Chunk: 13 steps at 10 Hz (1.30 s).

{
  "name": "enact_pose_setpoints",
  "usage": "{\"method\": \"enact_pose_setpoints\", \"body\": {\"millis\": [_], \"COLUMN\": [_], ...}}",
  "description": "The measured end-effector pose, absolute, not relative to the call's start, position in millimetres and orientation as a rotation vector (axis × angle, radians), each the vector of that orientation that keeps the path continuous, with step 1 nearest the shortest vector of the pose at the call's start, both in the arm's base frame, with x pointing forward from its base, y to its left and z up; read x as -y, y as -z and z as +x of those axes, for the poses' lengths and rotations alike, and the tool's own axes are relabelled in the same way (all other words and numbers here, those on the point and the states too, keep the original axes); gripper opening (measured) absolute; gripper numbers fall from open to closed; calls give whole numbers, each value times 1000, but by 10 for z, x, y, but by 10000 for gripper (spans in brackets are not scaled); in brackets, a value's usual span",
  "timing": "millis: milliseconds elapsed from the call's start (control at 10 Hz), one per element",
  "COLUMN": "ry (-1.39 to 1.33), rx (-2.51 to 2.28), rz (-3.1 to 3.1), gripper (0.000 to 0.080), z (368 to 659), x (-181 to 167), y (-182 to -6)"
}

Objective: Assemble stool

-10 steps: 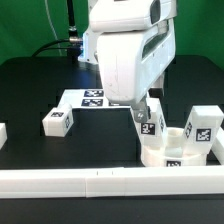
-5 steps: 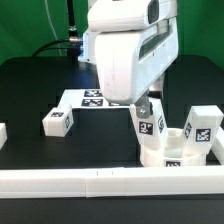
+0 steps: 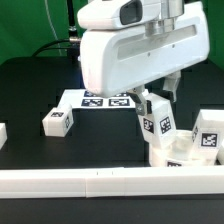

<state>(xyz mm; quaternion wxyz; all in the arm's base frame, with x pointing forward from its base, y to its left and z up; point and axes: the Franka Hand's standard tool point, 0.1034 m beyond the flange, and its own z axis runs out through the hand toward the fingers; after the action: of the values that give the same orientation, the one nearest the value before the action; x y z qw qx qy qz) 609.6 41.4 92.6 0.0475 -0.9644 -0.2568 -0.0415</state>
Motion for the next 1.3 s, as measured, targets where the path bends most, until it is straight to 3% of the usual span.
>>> {"method": "enact_pose_setpoints", "body": {"millis": [600,1300], "ry": [190,153], "rx": [-97,-603], "rz": [-3018,-2935], "gripper": [340,340], "z": [6122,6117], "x": [-516,-484], "y": [-922,-914]}}
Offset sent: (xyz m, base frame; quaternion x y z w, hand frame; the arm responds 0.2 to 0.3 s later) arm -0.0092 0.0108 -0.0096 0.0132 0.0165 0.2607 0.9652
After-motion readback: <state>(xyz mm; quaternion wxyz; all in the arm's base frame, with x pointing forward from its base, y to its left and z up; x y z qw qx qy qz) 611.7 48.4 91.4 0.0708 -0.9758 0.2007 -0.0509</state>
